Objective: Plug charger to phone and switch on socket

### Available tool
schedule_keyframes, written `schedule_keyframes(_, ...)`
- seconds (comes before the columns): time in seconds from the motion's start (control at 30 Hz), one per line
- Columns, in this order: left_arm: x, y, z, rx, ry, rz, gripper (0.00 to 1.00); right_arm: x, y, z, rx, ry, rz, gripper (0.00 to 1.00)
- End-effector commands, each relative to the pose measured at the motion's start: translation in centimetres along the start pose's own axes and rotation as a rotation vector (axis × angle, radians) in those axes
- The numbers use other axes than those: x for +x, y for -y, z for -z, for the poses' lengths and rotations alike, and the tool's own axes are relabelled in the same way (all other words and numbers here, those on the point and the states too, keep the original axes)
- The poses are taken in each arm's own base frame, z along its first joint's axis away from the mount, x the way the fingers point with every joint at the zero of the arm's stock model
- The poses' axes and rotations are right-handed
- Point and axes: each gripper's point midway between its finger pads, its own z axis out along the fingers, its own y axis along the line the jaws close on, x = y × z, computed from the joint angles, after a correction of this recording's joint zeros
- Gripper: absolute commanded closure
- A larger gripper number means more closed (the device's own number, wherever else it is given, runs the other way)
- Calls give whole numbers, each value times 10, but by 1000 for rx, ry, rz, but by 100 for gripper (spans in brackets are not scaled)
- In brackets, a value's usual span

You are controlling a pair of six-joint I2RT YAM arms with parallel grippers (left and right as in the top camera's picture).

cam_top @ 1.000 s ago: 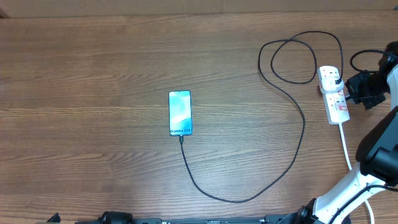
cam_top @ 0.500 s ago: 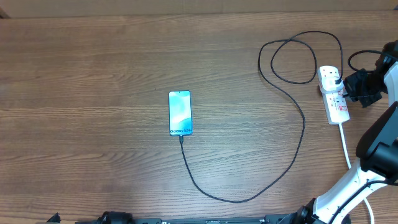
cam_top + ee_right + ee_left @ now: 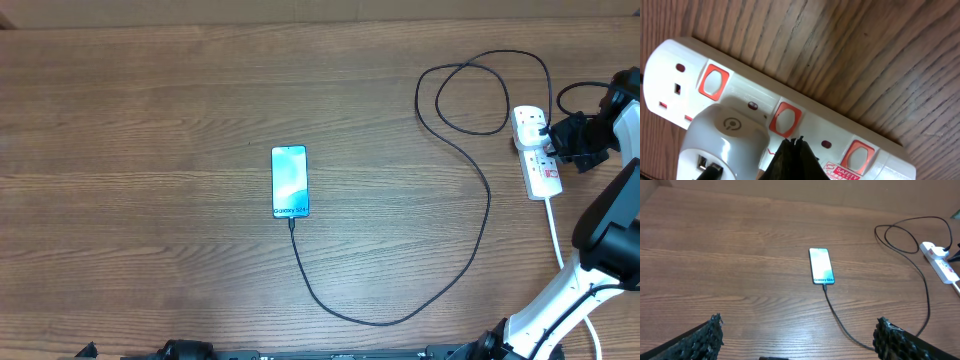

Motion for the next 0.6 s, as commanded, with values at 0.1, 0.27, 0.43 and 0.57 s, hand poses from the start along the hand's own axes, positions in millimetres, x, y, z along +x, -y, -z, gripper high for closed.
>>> schedule_keyframes(0.1,1,-2,3,-14,14,13,1,-9,-9,4,-25,25,2,96)
schedule_keyframes(0.27,1,-2,3,-14,14,13,0,-10,-9,4,-28,31,2,96)
schedule_keyframes(0.43,1,-2,3,-15,13,13,1,-12,-10,3,-31,36,0,96)
schedule_keyframes(0.57,1,-2,3,-14,14,13,0,-14,-12,3,-38,45,-14,96)
